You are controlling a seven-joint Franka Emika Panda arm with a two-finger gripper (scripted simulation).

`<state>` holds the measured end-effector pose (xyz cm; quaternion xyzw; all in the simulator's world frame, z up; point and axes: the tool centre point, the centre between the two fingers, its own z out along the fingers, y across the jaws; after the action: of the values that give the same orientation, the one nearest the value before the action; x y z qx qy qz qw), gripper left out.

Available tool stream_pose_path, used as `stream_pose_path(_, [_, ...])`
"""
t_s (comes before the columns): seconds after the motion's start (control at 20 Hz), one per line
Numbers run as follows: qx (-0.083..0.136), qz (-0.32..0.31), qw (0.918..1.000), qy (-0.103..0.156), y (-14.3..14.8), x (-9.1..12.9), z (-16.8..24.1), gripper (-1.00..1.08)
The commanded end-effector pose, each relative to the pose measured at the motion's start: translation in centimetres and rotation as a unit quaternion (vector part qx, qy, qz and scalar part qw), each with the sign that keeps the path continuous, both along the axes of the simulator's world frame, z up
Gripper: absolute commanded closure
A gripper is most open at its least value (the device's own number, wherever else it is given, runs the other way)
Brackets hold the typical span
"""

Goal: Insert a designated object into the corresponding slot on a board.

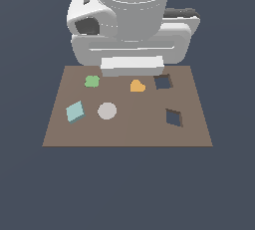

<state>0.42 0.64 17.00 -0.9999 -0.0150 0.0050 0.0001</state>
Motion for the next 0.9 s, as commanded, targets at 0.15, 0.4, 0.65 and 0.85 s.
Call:
stream_pose_path(0.15, [0.000, 0.002, 1.0000, 0.000, -0.2, 0.0, -0.1, -0.92])
stream_pose_path(0.4, [0.000, 0.012, 0.9999, 0.000, -1.2, 0.1, -0.8, -0.92])
stream_pose_path(0.65, [0.000, 0.032, 0.9995, -0.001, -3.3, 0.2, -2.2, -0.92])
stream_pose_path(0.85, [0.000, 0.054, 0.9985, -0.002, -5.6, 0.5, -3.9, -0.92])
